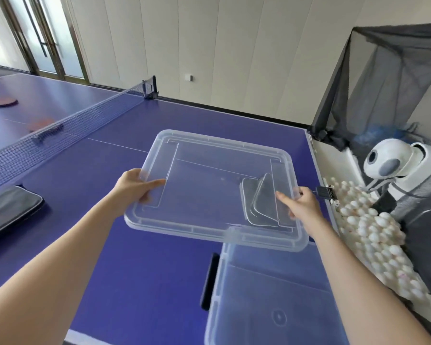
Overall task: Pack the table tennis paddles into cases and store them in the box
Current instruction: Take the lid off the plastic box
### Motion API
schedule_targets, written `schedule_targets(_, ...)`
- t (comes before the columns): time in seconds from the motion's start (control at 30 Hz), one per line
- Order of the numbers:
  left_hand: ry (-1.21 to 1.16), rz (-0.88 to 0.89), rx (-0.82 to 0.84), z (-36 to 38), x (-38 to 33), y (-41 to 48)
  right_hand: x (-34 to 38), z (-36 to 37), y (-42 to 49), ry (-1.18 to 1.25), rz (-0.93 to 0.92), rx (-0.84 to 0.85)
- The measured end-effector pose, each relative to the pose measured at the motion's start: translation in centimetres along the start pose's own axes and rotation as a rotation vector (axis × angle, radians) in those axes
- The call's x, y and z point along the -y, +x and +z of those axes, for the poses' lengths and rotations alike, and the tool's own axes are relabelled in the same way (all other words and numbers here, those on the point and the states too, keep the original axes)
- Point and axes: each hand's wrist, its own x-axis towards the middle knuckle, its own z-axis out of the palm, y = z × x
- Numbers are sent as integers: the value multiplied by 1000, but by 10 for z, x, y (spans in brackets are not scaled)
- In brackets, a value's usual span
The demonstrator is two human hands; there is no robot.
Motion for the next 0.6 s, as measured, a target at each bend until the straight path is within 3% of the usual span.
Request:
schedule_targets(0.17,81,5,2,-49,3,81,38,74,14,-51,-11,-131)
schedule_targets(0.6,399,-6,39,-68,41,238,60,189,100,-126,101,-100)
